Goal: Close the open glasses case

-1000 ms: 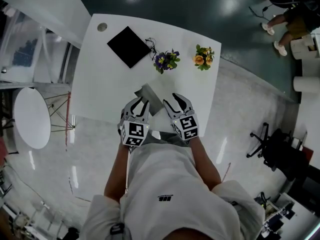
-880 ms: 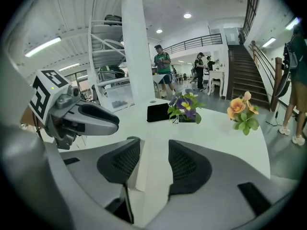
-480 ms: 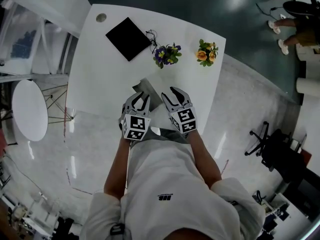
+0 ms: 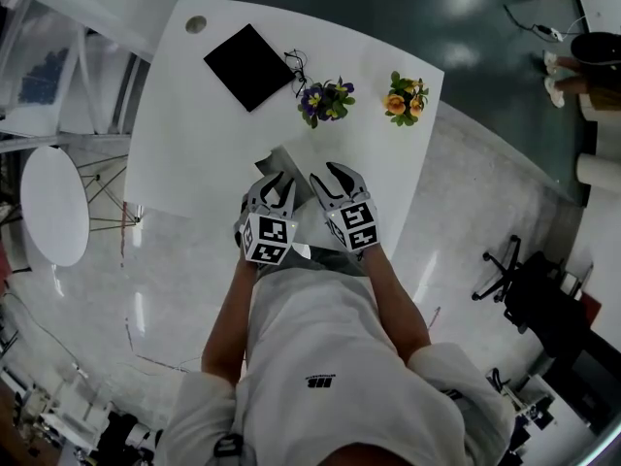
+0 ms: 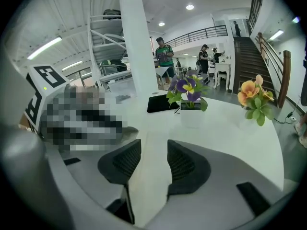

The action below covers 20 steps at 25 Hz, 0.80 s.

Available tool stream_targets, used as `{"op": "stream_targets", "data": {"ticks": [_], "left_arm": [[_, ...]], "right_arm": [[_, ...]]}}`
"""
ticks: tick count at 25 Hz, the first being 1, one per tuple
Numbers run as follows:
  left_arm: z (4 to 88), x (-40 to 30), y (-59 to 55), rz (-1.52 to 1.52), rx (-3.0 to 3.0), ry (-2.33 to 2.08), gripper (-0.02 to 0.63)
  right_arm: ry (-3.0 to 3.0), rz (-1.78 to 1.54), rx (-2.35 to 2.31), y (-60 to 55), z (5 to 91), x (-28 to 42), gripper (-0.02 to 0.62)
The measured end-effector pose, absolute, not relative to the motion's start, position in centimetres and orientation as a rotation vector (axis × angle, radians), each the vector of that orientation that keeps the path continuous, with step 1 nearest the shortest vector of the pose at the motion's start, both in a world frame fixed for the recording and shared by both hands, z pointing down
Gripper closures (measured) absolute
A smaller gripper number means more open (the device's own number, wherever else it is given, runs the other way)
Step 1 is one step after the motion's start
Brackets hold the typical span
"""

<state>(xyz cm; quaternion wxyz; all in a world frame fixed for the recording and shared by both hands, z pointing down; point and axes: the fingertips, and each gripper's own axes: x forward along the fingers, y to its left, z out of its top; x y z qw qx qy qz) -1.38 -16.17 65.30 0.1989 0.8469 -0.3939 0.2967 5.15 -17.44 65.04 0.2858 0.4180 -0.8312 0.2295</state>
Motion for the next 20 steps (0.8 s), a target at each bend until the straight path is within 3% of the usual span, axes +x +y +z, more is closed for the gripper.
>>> {"op": "stream_targets", "data": {"ticks": [20], "left_arm": [[67.5, 0.4, -16.1, 0.847, 2.354, -1.061, 0.503]], "right_arm": [[-2.213, 0.642, 1.108, -17.3, 66.8, 4.8, 0.428]]}}
